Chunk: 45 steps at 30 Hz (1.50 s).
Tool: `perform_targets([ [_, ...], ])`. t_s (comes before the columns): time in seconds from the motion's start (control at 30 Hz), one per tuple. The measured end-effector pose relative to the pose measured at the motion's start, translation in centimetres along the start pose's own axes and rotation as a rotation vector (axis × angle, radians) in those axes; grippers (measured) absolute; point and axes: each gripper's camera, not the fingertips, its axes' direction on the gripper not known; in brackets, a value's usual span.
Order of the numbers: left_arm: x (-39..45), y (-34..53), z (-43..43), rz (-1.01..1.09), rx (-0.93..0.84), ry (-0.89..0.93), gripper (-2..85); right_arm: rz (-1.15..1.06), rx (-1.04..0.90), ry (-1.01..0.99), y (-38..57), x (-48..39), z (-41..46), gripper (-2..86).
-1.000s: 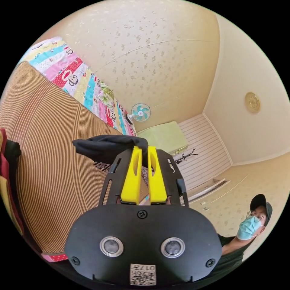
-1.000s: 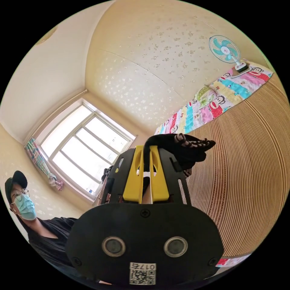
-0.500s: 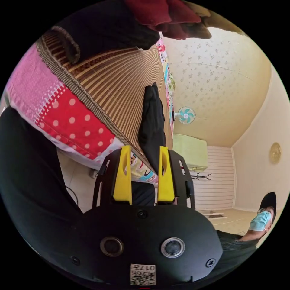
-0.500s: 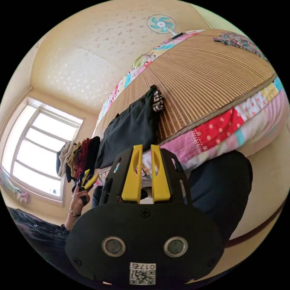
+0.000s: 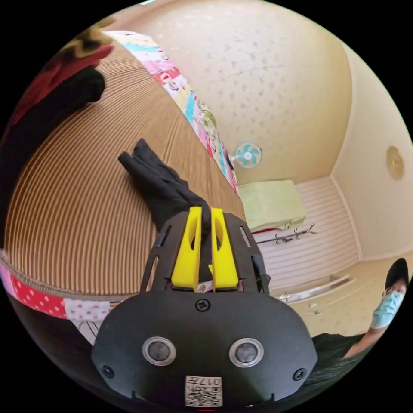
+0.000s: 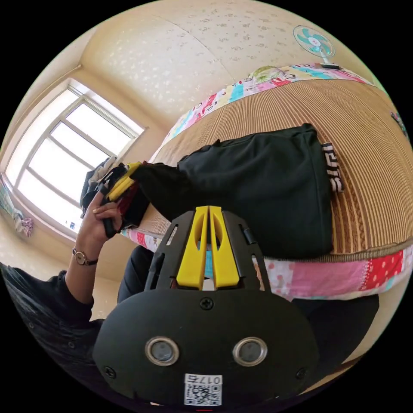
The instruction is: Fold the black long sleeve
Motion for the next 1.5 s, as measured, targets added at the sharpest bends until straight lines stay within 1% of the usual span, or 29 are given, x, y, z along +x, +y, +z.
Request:
perform_targets([
  [0.03, 3.3, -0.2, 2.7, 0.084, -0.043, 0.005, 4.1, 0.012, -0.010, 0.006, 0.8, 0.3, -0.8, 0.5],
  [0.07, 4.9, -0.1, 4.3, 0.122, -0.067, 0.015, 4.1, 0.033, -0.038, 0.018, 2.4, 0.9, -2.4, 0.5],
  [0.13, 10.6, 1.7, 11.1, 0.256, -0.180, 0.082, 4.0, 0.082, -0.072, 0.007, 4.8, 2.5, -4.5, 0.5],
  [0.17, 11.7, 2.5, 12.7, 0.285, -0.208, 0.096, 4.0, 0.130, -0.081, -0.020, 6.2, 3.9, -5.9, 0.5],
  [0.2, 13.8, 4.3, 16.1, 0.341, -0.267, 0.115, 4.0, 0.188, -0.084, -0.056, 7.5, 5.5, -7.1, 0.6],
  [0.3, 16.4, 9.7, 23.2, 0.405, -0.414, 0.137, 4.8, 0.322, -0.077, -0.120, 9.9, 9.5, -9.5, 0.9],
  [0.37, 16.4, 12.7, 25.7, 0.409, -0.488, 0.165, 5.3, 0.374, -0.044, -0.152, 10.5, 11.4, -11.1, 1.4],
  [0.4, 15.7, 14.0, 26.3, 0.390, -0.517, 0.186, 6.1, 0.386, -0.024, -0.189, 10.4, 12.3, -12.1, 2.1],
  [0.47, 14.0, 14.9, 25.4, 0.349, -0.510, 0.181, 8.0, 0.380, 0.002, -0.247, 9.8, 13.2, -13.6, 3.7],
  [0.57, 10.3, 14.5, 20.7, 0.293, -0.378, 0.027, 9.8, 0.362, 0.007, -0.283, 8.2, 14.0, -15.3, 7.3],
  [0.63, 6.2, 13.9, 17.1, 0.175, -0.276, -0.162, 11.7, 0.361, 0.016, -0.317, 7.4, 14.4, -15.9, 9.3],
  [0.7, 3.1, 13.6, 15.9, 0.089, -0.255, -0.232, 12.7, 0.395, 0.039, -0.401, 6.5, 15.3, -16.2, 11.6],
  [0.77, 0.6, 13.8, 16.5, 0.045, -0.300, -0.220, 11.5, 0.431, 0.063, -0.467, 6.0, 16.0, -16.0, 12.8],
  [0.83, -1.7, 15.0, 19.6, -0.022, -0.455, -0.112, 7.2, 0.472, 0.084, -0.527, 5.5, 16.6, -15.7, 13.8],
  [0.87, -1.9, 15.5, 20.1, -0.036, -0.469, -0.084, 6.0, 0.505, 0.105, -0.558, 5.2, 17.1, -15.7, 14.4],
  [0.97, -0.5, 18.0, 20.9, -0.042, -0.547, 0.030, 2.4, 0.606, 0.153, -0.593, 4.8, 18.6, -16.0, 16.1],
  [1.03, 2.2, 20.2, 20.0, -0.004, -0.599, 0.125, 1.3, 0.638, 0.179, -0.649, 4.6, 19.5, -16.1, 16.1],
  [1.07, 2.9, 20.7, 19.7, 0.000, -0.612, 0.142, 1.2, 0.636, 0.202, -0.704, 4.3, 20.1, -16.3, 14.7],
  [1.13, 5.4, 22.1, 17.8, 0.039, -0.644, 0.196, 0.6, 0.607, 0.252, -0.778, 3.6, 20.8, -17.1, 8.8],
  [1.2, 7.0, 22.4, 16.0, 0.079, -0.645, 0.212, 0.1, 0.558, 0.254, -0.875, 1.5, 21.1, -18.6, 0.9],
  [1.23, 8.1, 22.4, 14.7, 0.116, -0.636, 0.239, -0.1, 0.534, 0.258, -0.882, 0.6, 21.0, -19.3, 0.6],
  [1.3, 9.8, 22.2, 13.0, 0.184, -0.621, 0.263, 0.0, 0.387, 0.301, -0.794, -4.7, 20.8, -24.1, -0.4],
  [1.33, 10.8, 22.1, 12.2, 0.235, -0.623, 0.228, 0.3, 0.339, 0.309, -0.764, -6.4, 20.8, -25.6, -0.5],
  [1.37, 11.3, 22.0, 11.9, 0.261, -0.624, 0.200, 1.0, 0.241, 0.325, -0.705, -10.2, 20.7, -28.9, -0.6],
  [1.4, 12.0, 22.0, 11.4, 0.304, -0.621, 0.144, 2.5, 0.142, 0.336, -0.670, -13.9, 20.4, -32.3, -0.7],
  [1.43, 12.4, 21.9, 11.2, 0.325, -0.617, 0.107, 4.9, 0.089, 0.344, -0.656, -15.6, 20.2, -34.1, -0.7],
  [1.5, 12.5, 21.6, 11.4, 0.313, -0.630, 0.111, 6.8, -0.080, 0.388, -0.561, -21.1, 19.4, -41.9, -0.7],
])
